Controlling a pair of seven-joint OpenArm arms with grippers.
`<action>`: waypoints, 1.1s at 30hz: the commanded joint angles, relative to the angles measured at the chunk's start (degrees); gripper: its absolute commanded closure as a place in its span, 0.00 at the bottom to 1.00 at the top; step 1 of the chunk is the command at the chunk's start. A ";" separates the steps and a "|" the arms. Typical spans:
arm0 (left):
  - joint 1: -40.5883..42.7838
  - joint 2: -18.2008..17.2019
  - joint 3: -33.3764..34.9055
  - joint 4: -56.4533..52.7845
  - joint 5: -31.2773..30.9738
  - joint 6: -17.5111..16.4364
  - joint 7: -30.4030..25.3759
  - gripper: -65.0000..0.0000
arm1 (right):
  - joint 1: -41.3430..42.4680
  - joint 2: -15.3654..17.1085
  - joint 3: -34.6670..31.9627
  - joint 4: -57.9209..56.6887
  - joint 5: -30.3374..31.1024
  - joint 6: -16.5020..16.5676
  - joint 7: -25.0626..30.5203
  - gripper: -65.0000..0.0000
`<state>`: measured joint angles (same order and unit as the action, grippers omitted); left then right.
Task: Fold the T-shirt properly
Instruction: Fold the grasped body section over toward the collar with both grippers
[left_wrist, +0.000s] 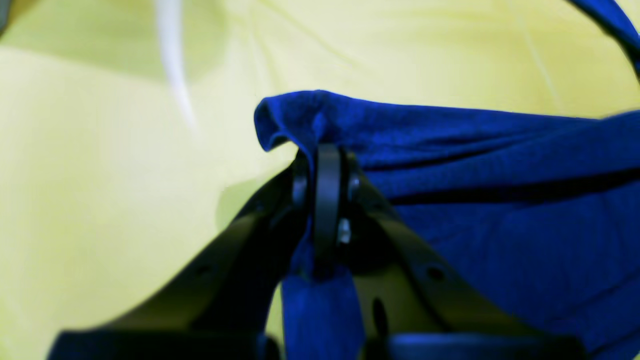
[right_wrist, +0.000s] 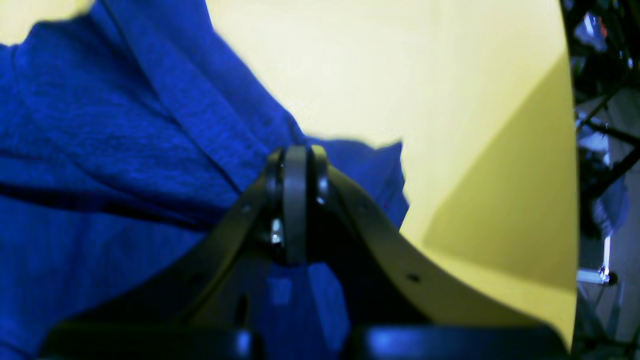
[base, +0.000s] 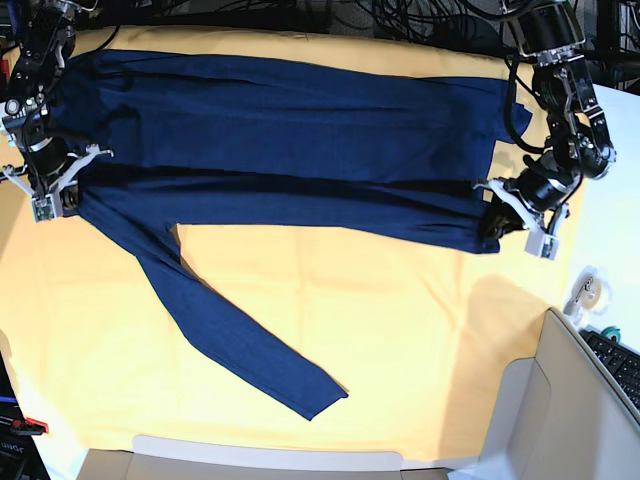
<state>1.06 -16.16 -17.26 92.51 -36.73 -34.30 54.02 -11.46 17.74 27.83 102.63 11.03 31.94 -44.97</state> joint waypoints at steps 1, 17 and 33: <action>-0.14 -1.02 -0.37 1.07 -0.76 -0.03 -1.14 1.00 | 0.26 0.86 0.52 1.06 0.09 -0.52 1.32 1.00; 5.23 -0.85 -0.28 1.25 -0.41 -0.03 -1.23 1.00 | -3.53 -1.61 2.45 1.68 0.09 -0.60 1.23 1.00; 5.23 -0.76 -0.46 1.16 -0.41 0.24 2.20 0.74 | 1.31 -1.34 2.63 1.85 0.01 -0.69 -9.14 0.72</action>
<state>6.98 -16.03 -17.26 92.82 -36.40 -34.04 57.17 -10.83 15.33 30.00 103.24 10.68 31.38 -55.51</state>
